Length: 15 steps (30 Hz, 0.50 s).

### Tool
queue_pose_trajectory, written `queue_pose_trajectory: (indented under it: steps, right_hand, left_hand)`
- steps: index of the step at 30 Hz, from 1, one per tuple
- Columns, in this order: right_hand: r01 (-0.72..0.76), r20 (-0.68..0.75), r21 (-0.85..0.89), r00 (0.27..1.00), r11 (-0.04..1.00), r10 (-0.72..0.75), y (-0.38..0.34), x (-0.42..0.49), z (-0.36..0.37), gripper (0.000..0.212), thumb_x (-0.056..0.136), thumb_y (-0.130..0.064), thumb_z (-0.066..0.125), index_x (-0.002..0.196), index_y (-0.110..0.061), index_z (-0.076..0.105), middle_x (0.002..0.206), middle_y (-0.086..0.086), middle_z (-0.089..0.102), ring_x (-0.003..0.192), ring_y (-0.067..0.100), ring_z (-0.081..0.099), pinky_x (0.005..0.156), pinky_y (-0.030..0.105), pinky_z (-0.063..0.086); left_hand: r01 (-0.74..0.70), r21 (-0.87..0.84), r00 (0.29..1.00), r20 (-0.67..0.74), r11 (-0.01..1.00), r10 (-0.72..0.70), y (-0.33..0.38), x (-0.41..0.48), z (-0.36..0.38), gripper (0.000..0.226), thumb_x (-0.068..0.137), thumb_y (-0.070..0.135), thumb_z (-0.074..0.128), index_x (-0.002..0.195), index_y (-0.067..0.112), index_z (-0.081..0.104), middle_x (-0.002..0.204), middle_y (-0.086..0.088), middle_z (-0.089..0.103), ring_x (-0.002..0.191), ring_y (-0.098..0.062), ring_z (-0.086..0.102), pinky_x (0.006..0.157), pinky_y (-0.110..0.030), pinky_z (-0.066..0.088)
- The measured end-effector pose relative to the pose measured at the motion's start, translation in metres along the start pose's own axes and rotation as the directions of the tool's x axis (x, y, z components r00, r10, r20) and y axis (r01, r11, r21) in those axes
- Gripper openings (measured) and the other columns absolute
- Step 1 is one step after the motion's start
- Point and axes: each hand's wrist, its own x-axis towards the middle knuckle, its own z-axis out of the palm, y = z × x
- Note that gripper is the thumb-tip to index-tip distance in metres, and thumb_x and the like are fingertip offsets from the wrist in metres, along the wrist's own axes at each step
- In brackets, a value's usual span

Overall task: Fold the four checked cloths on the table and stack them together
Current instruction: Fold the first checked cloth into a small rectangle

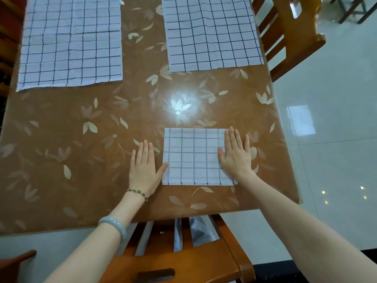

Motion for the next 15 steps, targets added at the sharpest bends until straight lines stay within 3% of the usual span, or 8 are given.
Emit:
queue_pose_trajectory:
  steps: [3, 6, 9, 13, 15]
  right_hand:
    - [0.007, 0.01, -0.015, 1.0, 1.0, -0.007, 0.0, 0.0, -0.002, 0.071, 0.093, -0.048, 0.002, 0.152, -0.008, 0.003, 0.161, 0.007, 0.001, 0.148, 0.019, -0.003, 0.118, 0.044, -0.012]
    - [0.009, 0.012, -0.036, 1.0, 0.999, -0.008, -0.002, 0.0, -0.003, 0.072, 0.093, -0.048, 0.001, 0.152, -0.007, 0.003, 0.161, 0.008, 0.003, 0.148, 0.021, -0.001, 0.118, 0.044, -0.012]
    - [0.007, 0.015, -0.048, 1.0, 0.999, -0.006, -0.001, 0.001, -0.003, 0.071, 0.094, -0.048, 0.003, 0.152, -0.008, 0.004, 0.161, 0.008, 0.004, 0.148, 0.021, 0.001, 0.117, 0.044, -0.013]
    - [0.01, 0.014, -0.038, 1.0, 0.999, -0.01, -0.001, 0.001, -0.002, 0.066, 0.094, -0.048, 0.004, 0.151, -0.015, -0.004, 0.161, 0.008, 0.003, 0.148, 0.022, -0.004, 0.116, 0.045, -0.015]
    - [0.012, 0.021, -0.03, 1.0, 0.999, -0.011, -0.001, 0.001, -0.002, 0.065, 0.093, -0.048, 0.002, 0.149, -0.018, -0.009, 0.161, 0.007, 0.0, 0.148, 0.022, -0.007, 0.116, 0.045, -0.016]
  left_hand:
    - [0.169, -0.361, 0.98, -0.04, 0.917, -0.196, 0.02, 0.01, -0.016, 0.066, 0.097, 0.045, 0.044, 0.148, 0.008, 0.026, 0.153, -0.01, 0.03, 0.14, -0.026, 0.027, 0.114, -0.04, 0.024]
    - [0.344, -0.661, 0.914, 0.074, 0.666, -0.398, 0.042, 0.025, -0.028, 0.054, 0.092, 0.043, 0.055, 0.131, 0.008, 0.043, 0.126, -0.009, 0.05, 0.115, -0.025, 0.05, 0.093, -0.036, 0.045]
    - [0.445, -0.702, 0.872, 0.201, 0.556, -0.446, 0.055, 0.035, -0.036, 0.048, 0.09, 0.04, 0.061, 0.121, 0.006, 0.046, 0.108, -0.004, 0.055, 0.097, -0.021, 0.056, 0.078, -0.029, 0.043]
    - [0.515, -0.631, 0.851, 0.295, 0.58, -0.435, 0.058, 0.042, -0.036, 0.034, 0.088, 0.029, 0.065, 0.111, 0.004, 0.059, 0.097, -0.001, 0.064, 0.086, -0.019, 0.059, 0.077, -0.029, 0.049]
    - [0.511, -0.649, 0.856, 0.326, 0.563, -0.401, 0.057, 0.042, -0.032, 0.021, 0.089, 0.022, 0.064, 0.101, 0.005, 0.066, 0.097, -0.007, 0.071, 0.08, -0.02, 0.064, 0.066, -0.026, 0.05]
